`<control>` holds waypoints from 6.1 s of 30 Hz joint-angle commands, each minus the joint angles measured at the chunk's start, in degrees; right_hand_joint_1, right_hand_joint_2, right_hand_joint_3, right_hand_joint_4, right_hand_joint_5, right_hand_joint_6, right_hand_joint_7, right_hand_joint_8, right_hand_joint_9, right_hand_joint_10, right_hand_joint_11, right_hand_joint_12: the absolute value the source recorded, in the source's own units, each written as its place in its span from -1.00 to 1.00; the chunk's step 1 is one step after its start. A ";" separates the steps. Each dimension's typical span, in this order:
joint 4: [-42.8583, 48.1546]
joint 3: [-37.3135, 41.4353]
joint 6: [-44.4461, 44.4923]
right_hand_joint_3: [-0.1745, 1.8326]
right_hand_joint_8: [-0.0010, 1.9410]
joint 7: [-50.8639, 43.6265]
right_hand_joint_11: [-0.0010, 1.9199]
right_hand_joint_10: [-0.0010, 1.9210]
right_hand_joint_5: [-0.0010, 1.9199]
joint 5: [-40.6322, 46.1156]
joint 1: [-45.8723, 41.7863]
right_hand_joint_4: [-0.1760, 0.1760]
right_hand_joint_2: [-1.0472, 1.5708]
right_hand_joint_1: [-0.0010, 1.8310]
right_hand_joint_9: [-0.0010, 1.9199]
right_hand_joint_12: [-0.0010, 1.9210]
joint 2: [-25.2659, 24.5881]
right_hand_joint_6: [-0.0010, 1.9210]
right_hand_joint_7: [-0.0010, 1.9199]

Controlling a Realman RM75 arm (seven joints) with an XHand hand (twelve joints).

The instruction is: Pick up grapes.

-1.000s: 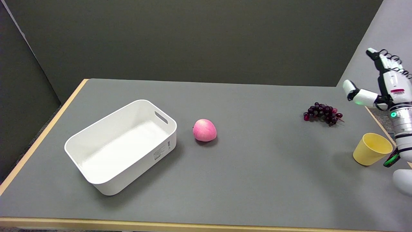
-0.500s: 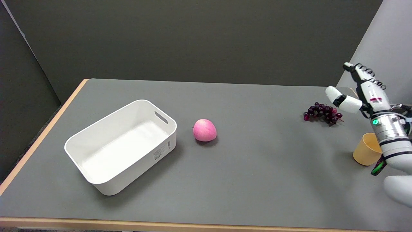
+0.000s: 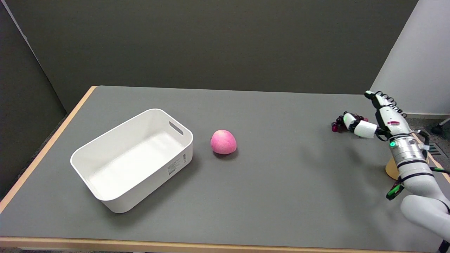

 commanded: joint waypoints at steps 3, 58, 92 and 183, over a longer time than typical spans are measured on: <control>-5.98 -6.47 -9.86 0.12 -0.64 -9.59 -1.00 -0.81 -0.95 7.94 10.29 -0.08 0.19 -0.48 -1.00 -0.46 -1.52 -0.58 -0.95; 2.00 -15.94 0.59 -0.14 1.00 -5.44 -0.53 1.00 -0.58 -4.69 25.14 -0.20 0.39 -0.17 0.11 1.00 2.44 1.00 -0.32; 25.35 5.64 -0.19 0.08 -0.49 -39.90 -0.77 -0.09 -0.72 9.68 -11.32 0.02 0.30 -0.24 -0.68 0.47 -3.78 -0.51 -0.54; 13.50 -5.73 -8.23 -0.64 0.40 -40.67 -0.26 0.59 -0.43 9.69 3.05 -1.00 0.68 0.47 -0.22 1.00 -1.00 0.55 -0.15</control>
